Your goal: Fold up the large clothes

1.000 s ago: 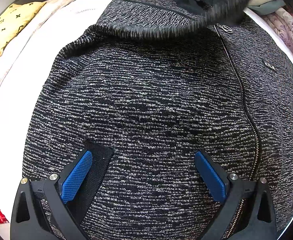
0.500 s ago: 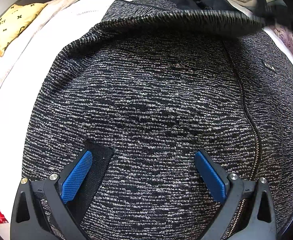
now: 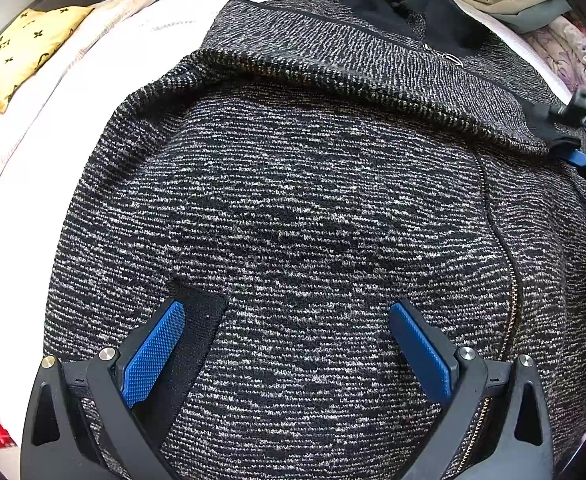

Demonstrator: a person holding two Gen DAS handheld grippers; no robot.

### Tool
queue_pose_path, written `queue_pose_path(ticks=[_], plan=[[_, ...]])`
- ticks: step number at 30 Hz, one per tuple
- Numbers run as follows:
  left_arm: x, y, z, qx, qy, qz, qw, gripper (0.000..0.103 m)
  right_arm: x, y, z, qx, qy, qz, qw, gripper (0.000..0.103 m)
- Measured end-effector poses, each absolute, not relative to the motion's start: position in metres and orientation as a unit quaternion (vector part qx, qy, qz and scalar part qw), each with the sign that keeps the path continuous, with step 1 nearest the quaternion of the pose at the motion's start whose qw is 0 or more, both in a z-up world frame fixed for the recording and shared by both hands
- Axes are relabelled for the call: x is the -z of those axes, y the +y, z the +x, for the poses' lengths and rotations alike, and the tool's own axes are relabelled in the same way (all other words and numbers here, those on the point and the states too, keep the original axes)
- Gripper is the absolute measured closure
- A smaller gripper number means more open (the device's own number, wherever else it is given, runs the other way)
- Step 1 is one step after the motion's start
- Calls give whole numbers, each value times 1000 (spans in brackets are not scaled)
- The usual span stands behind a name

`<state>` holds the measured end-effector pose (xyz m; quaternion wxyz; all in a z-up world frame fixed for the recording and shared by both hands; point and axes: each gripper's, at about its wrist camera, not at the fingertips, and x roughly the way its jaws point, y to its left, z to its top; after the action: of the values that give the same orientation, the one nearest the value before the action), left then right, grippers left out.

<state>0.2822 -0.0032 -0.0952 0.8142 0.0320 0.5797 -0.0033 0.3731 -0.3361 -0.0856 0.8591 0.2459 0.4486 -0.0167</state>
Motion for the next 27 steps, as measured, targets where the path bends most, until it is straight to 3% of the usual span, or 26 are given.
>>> queue_pose_path(ticks=[7, 10, 12, 15, 22, 27], plan=[[96, -4, 283, 1, 579, 33, 814, 0, 82, -378, 418, -27, 484, 285, 827, 50], [96, -4, 284, 2, 580, 32, 814, 0, 88, -374, 440, -37, 505, 246, 827, 69], [96, -4, 285, 1, 579, 32, 815, 0, 90, -364, 449, -39, 517, 196, 833, 99], [96, -7, 287, -3, 575, 33, 817, 0, 84, -352, 454, -45, 513, 149, 844, 102], [95, -15, 280, -7, 564, 36, 825, 0, 19, -330, 438, -26, 358, 84, 929, 103], [94, -16, 274, -8, 561, 36, 827, 0, 33, -322, 438, 14, 364, 39, 930, 103]])
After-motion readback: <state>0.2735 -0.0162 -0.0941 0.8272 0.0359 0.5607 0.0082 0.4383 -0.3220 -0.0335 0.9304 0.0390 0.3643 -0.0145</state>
